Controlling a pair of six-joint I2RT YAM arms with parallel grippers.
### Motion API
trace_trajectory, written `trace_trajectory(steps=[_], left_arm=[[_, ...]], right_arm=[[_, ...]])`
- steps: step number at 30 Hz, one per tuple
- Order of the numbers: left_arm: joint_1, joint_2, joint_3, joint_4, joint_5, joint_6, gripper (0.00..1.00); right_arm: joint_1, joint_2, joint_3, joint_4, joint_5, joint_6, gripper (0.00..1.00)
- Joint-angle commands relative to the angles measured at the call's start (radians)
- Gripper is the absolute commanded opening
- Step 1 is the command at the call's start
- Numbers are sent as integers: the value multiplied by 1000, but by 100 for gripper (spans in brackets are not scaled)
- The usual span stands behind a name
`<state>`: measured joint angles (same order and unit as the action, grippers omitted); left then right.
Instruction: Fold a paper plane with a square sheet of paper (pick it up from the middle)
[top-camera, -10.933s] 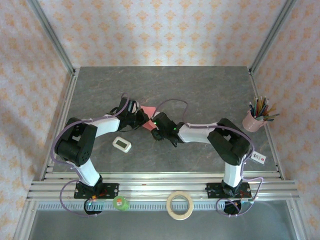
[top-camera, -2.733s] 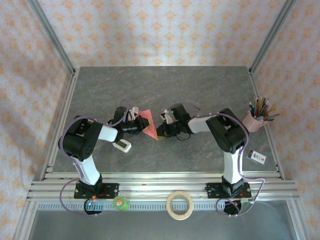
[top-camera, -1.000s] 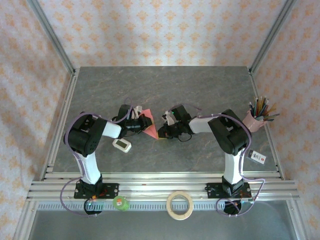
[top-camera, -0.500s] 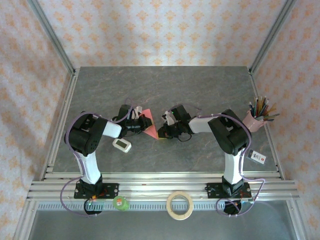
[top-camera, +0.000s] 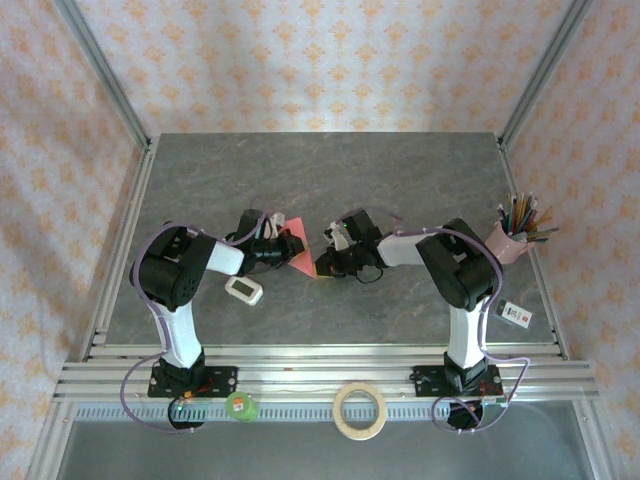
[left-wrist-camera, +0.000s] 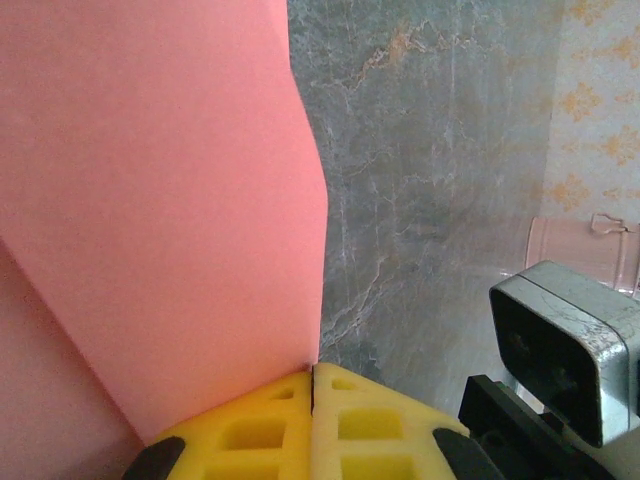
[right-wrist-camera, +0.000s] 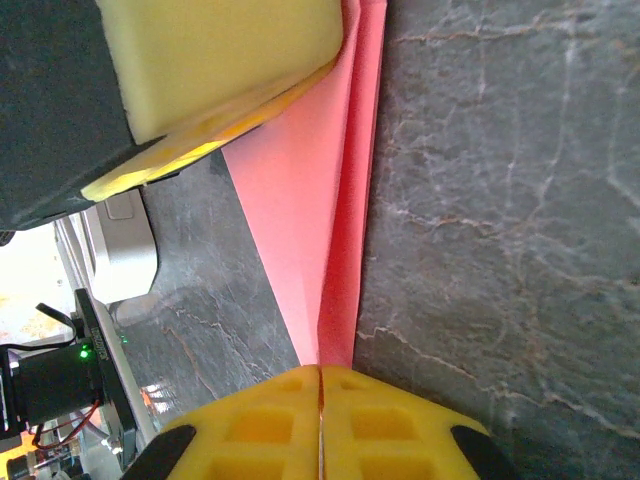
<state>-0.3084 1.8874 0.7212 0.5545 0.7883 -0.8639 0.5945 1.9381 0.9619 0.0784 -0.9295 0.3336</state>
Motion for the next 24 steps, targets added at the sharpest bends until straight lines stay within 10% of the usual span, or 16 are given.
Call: trace_trajectory(steps=[1,24], left_arm=[[-8,16,15,-42,-27,20,5],[-7,80,34,-171,-70,55,5]], right_arm=[[-1,29,-29,-126,97,-2,9],[7,-145,1,-79,162,62,21]])
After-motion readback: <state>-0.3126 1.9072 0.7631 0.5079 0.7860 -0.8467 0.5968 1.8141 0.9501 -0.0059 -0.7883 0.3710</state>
